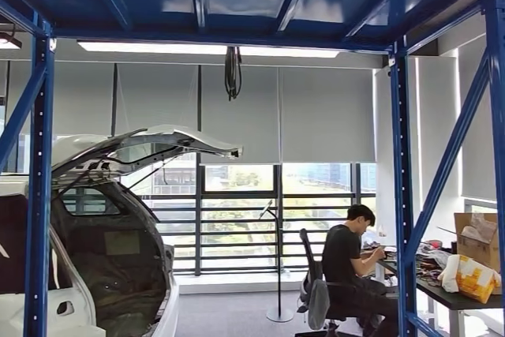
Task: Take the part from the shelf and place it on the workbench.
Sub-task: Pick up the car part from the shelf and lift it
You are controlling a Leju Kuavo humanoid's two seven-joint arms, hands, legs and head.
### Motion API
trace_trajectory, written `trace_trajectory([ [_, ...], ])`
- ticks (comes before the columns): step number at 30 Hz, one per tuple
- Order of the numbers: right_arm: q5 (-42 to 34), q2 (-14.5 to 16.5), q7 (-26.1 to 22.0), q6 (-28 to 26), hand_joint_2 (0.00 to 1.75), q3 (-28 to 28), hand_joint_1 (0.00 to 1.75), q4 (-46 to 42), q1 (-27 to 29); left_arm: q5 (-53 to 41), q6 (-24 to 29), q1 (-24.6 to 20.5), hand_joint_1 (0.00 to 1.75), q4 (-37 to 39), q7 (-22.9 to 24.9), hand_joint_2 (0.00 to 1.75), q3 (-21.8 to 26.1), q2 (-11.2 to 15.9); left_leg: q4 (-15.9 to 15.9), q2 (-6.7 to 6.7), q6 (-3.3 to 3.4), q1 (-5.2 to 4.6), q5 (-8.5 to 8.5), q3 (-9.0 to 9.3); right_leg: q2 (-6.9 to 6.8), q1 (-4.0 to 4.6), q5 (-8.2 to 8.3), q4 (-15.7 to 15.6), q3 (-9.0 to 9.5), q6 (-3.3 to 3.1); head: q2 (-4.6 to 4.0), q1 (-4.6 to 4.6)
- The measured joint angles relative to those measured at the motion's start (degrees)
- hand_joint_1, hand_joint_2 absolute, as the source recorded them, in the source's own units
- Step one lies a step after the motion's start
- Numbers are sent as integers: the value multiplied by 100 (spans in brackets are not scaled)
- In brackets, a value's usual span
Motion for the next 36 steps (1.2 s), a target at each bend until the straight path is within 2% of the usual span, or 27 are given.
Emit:
trace_trajectory([
  [2,-27,2,-24,-6,0,-37,0,2,54,0,4,-5,0,1,-1,0,0,0,184,31,-26,10,-128,-74,-17,-4,-17,-16,25,-81,0,-1],
  [3,-32,5,-23,-11,0,-55,0,5,80,1,9,-12,0,1,-2,0,0,1,454,49,-29,8,-265,-206,-32,-1,-28,-24,41,-117,0,-1],
  [5,-33,31,17,-27,0,-105,0,22,167,4,26,-13,0,1,-2,0,0,1,1261,69,-11,-13,-567,-644,-65,27,-59,-24,63,-172,0,-1],
  [6,-36,53,56,-33,0,-141,0,41,225,9,34,-2,0,2,-3,0,0,1,1585,71,-1,-23,-635,-840,-74,42,-75,-24,80,-190,0,-1],
  [7,-48,79,105,-38,0,-183,0,64,284,16,41,12,0,2,-5,0,0,1,1728,72,13,-33,-598,-956,-77,56,-94,-24,104,-203,0,0],
  [8,-73,108,154,-39,0,-232,0,95,341,26,48,24,0,2,-8,0,0,1,1641,73,34,-43,-445,-962,-76,67,-117,-24,139,-209,0,0],
  [10,-143,168,235,-23,0,-347,0,179,436,44,60,33,0,3,-25,0,0,2,997,77,100,-69,30,-732,-74,77,-178,-24,226,-193,0,0],
  [11,-179,198,268,-5,0,-411,0,237,470,49,67,31,0,6,-34,0,0,4,677,81,129,-86,207,-605,-72,89,-209,-16,258,-169,0,-1],
  [12,-205,225,295,18,0,-476,0,300,498,50,72,24,0,10,-44,0,0,5,442,84,149,-103,278,-512,-69,96,-231,-9,267,-140,0,-1],
  [15,-234,286,386,94,0,-664,0,514,549,50,78,20,0,19,-55,0,1,8,248,73,175,-127,222,-451,-65,92,-246,-25,250,-42,0,-1],
  [17,-233,322,436,138,0,-779,0,658,557,46,78,32,0,19,-58,0,3,13,209,67,211,-106,226,-422,-62,79,-337,88,215,21,0,-1],
  [19,-235,352,472,166,0,-878,0,804,560,43,76,23,0,19,-62,0,4,16,183,68,249,-91,220,-393,-51,71,-603,638,-58,67,0,-1],
  [21,-244,382,506,189,0,-957,0,954,578,40,75,13,0,19,-61,0,4,15,184,68,280,-96,199,-380,-47,68,-844,1383,-494,91,0,-1],
  [22,-249,397,520,198,0,-989,0,1020,587,39,75,16,0,19,-61,0,4,15,185,67,289,-101,185,-365,-46,68,-828,1565,-633,93,0,-1],
  [23,-253,411,531,203,0,-1018,0,1073,591,37,75,19,0,19,-61,0,4,16,185,62,295,-107,166,-340,-45,68,-692,1520,-664,87,0,-1],
  [24,-256,423,538,205,0,-1043,0,1114,590,35,75,21,0,19,-61,0,4,16,185,54,294,-113,144,-303,-44,72,-457,1253,-586,70,0,-1],
  [25,-257,432,540,205,0,-1066,0,1144,586,31,74,21,0,19,-61,0,4,15,183,45,287,-118,119,-263,-39,80,-203,855,-438,39,0,-1],
  [26,-258,440,543,206,0,-1083,0,1169,583,25,73,17,0,20,-61,0,4,13,179,37,275,-128,95,-231,-33,95,-20,502,-291,2,0,-1],
  [27,-262,447,548,207,0,-1098,0,1191,579,19,72,12,0,21,-60,0,4,12,176,31,254,-133,77,-214,-27,113,72,232,-176,-40,1,-1],
  [29,-275,468,562,214,0,-1133,0,1234,574,9,71,7,0,25,-58,0,4,9,156,28,202,-132,60,-211,-16,144,52,65,-101,-99,2,-1],
  [32,-312,514,611,267,0,-1201,0,1284,569,4,71,7,0,25,-57,0,4,7,206,43,115,-131,-22,-216,-18,111,48,-44,-38,-177,0,-1],
  [34,-338,550,644,307,0,-1229,0,1319,562,2,71,1,0,25,-57,0,4,7,659,58,80,-131,-264,-440,-42,85,45,-93,14,-223,0,-1],
  [36,-365,582,667,357,0,-1240,0,1364,564,1,70,9,0,26,-57,0,4,7,1390,63,53,-122,-521,-856,-55,84,18,-95,39,-246,0,-1],
])
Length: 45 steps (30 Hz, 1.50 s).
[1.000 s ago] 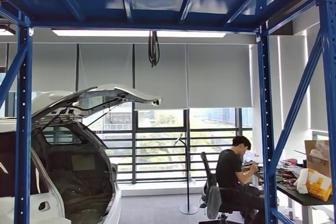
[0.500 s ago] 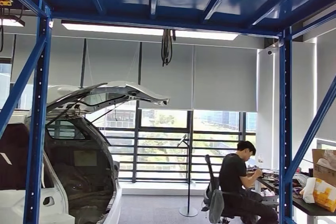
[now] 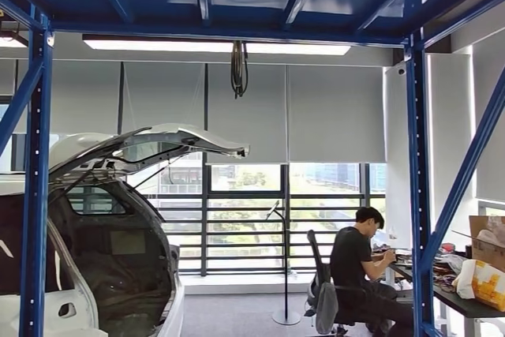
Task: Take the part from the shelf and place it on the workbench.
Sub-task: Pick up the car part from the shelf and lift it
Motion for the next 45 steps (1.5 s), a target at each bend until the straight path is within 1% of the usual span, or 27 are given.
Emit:
trace_trajectory([
  [1,-23,16,15,33,0,-3,0,26,4,-1,-3,9,0,1,1,0,0,0,230,3,-13,6,-17,-155,0,-1,-18,1,18,-1,0,0],
  [2,-54,29,33,69,0,-7,0,51,6,-2,-6,17,0,1,1,0,0,1,265,6,-23,15,76,-217,3,-5,-39,1,45,5,0,0],
  [3,-88,42,51,102,0,-10,0,75,7,-2,-9,21,0,2,2,0,0,1,71,10,-30,26,276,-165,7,-10,-68,3,85,19,0,0],
  [5,-162,59,93,165,0,-17,0,111,1,-3,-14,21,0,4,3,0,0,3,-625,25,-40,41,721,115,14,-14,-143,15,174,75,0,0],
  [6,-211,65,134,203,0,-25,0,128,-5,-3,-15,16,0,7,3,0,0,3,-910,31,-21,39,832,241,18,-7,-176,26,198,111,0,-1],
  [7,-265,70,187,241,0,-35,0,143,-11,-2,-17,11,0,10,5,0,0,3,-1068,34,5,32,860,311,21,1,-199,32,209,145,0,-2],
  [11,-479,77,369,374,0,-86,0,207,-38,-1,-20,18,0,15,12,0,1,11,-1156,22,156,21,788,368,17,-14,-282,74,216,256,0,-2],
  [13,-730,77,532,517,0,-113,0,265,-63,1,-20,13,0,15,11,0,1,15,-1173,23,214,31,770,409,18,-23,-516,535,4,300,0,-3],
  [15,-1101,68,761,716,0,-136,0,398,-67,7,-19,6,0,15,11,0,1,15,-1173,23,256,20,739,438,18,-22,-805,1334,-437,316,0,-4],
  [16,-1306,54,874,824,0,-143,0,482,-61,11,-15,8,0,15,10,0,1,16,-1173,21,270,10,723,455,19,-22,-847,1619,-627,314,0,-4],
  [17,-1528,30,977,936,0,-146,0,576,-59,19,-12,12,0,15,8,0,2,18,-1173,16,280,-2,705,477,19,-20,-779,1706,-727,304,0,-4],
  [18,-1739,-2,1064,1024,0,-146,0,667,-60,27,-9,16,0,15,4,0,2,19,-1173,8,285,-14,684,507,20,-14,-596,1558,-717,281,0,-4],
  [20,-2056,-54,1199,1110,0,-150,0,834,-73,44,-1,21,0,15,-3,0,4,16,-1180,-12,279,-31,634,586,30,25,-117,821,-456,190,0,-2],
  [21,-2136,-67,1259,1110,0,-151,0,897,-80,50,9,19,0,16,-6,0,5,15,-1186,-20,266,-38,612,616,33,52,43,482,-321,139,0,-2],
  [22,-2180,-72,1314,1098,0,-151,0,946,-87,55,18,17,0,16,-8,0,7,13,-1193,-24,246,-39,596,632,37,78,110,261,-229,98,1,-2],
  [24,-2171,-71,1414,1000,0,-146,0,999,-92,76,31,16,0,17,-8,0,9,8,-1224,-23,191,-35,583,641,44,106,85,137,-179,57,2,-3],
  [27,-1708,-12,1450,553,0,-138,0,963,-95,110,43,16,0,17,-8,0,20,1,-1128,-8,96,-34,469,619,39,59,99,-15,-79,3,0,-3],
  [28,-1452,41,1436,354,0,-136,0,919,-96,112,45,13,0,17,-8,0,26,1,-901,-3,67,-30,345,511,29,42,101,-58,-41,-17,0,-3],
  [30,-958,171,1428,15,0,-123,0,810,-95,115,48,17,0,17,-7,0,49,0,-185,4,16,-11,55,123,19,43,74,-70,-2,-44,0,-3],
  [31,-710,228,1430,-126,0,-109,0,756,-86,115,49,25,0,17,-5,0,59,0,126,6,-6,-1,-19,-67,21,42,53,-68,18,-49,0,-2],
  [32,-408,277,1439,-281,0,-89,0,695,-72,115,50,32,0,17,-5,0,70,0,264,8,-26,9,15,-178,25,40,29,-66,46,-46,0,-2],
  [33,-75,314,1463,-444,0,-68,0,633,-58,115,51,38,0,17,-4,0,78,0,185,11,-41,20,162,-182,30,35,-2,-63,87,-35,0,-2],
  [35,597,348,1529,-726,0,-20,0,518,-37,116,54,42,0,17,-4,0,91,-1,-471,21,-55,45,636,70,36,24,-86,-53,194,9,0,-2],
  [37,1102,326,1563,-902,0,12,0,437,-30,117,58,41,0,20,-4,0,101,-9,-1031,28,-19,43,872,314,41,36,-161,-21,247,74,0,-3],
  [40,1551,265,1546,-1093,0,34,0,331,9,117,66,44,0,21,-4,0,106,-21,-1164,27,108,15,813,370,43,43,-201,-11,245,149,0,-5],
  [42,1889,225,1585,-1226,0,47,0,261,37,117,78,55,0,21,-11,0,109,-21,-1179,21,157,14,803,395,43,31,-206,14,257,182,1,-4],
  [45,2390,125,1753,-1351,0,69,0,187,73,117,86,39,0,21,-27,0,109,-39,-1185,9,180,1,779,431,46,35,-147,23,272,109,0,-6],
])
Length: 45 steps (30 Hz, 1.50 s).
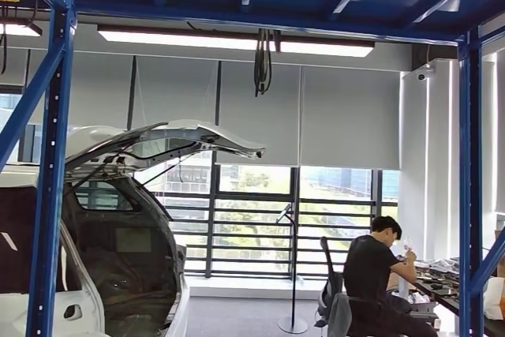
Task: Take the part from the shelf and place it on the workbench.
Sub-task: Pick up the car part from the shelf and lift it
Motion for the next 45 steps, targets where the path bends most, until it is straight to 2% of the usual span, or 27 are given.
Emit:
trace_trajectory([
  [4,729,-152,343,-189,0,38,0,-19,43,2,5,-3,0,0,-9,0,2,-12,-1,4,27,-25,-18,0,-6,-7,-23,-55,30,-13,0,-1],
  [9,1201,-297,680,-217,0,92,0,-18,66,6,8,-4,0,0,-11,0,7,-15,1,11,33,-39,-22,1,-10,-19,-68,-127,69,64,0,-1],
  [13,1551,-515,1078,18,175,123,0,22,100,18,13,-2,0,0,-16,0,39,-23,1,11,32,-34,-21,7,-12,-17,-69,-128,71,98,0,-1],
  [19,1796,-877,1563,496,175,-8,0,511,53,-10,-6,-3,0,0,-57,0,57,-53,-2,11,28,-13,-18,16,-12,2,-69,-121,77,98,0,-1],
  [24,2011,-985,1696,711,175,-137,0,1103,-72,-56,-42,-7,0,0,-67,0,57,-62,-3,11,27,-8,-18,17,-11,6,-70,-115,76,97,0,-1],
  [32,2551,-954,1852,580,175,-162,0,1747,-264,-121,-39,-12,0,0,-52,0,57,-62,-4,11,27,-7,-18,17,-12,8,-72,-114,76,95,0,-1],
  [39,3062,-815,1997,347,175,-99,0,1881,-319,-161,-38,-25,0,0,-59,0,57,-63,-4,11,27,-7,-18,17,-12,8,-72,-113,76,95,0,-1],
  [45,3787,-649,2197,83,175,-70,0,1897,-381,-217,-38,-35,0,0,-69,0,57,-66,-4,11,27,-6,-18,17,-12,8,-72,-112,76,94,0,-1],
])
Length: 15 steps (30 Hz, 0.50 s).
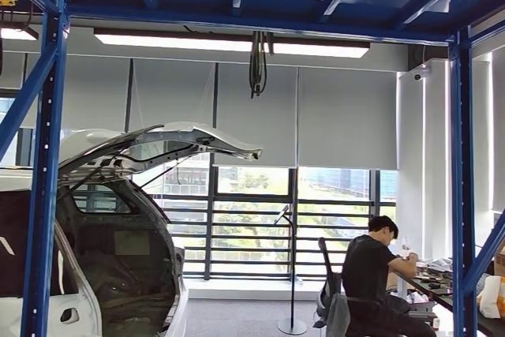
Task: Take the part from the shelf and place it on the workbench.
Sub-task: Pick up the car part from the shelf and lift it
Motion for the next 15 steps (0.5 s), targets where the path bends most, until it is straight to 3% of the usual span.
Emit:
trace_trajectory([
  [15,155,269,-9,158,175,-140,0,671,-775,-152,-24,-14,0,0,4,0,-25,0,0,0,-1,-1,1,0,0,0,0,2,-1,0,0,0],
])
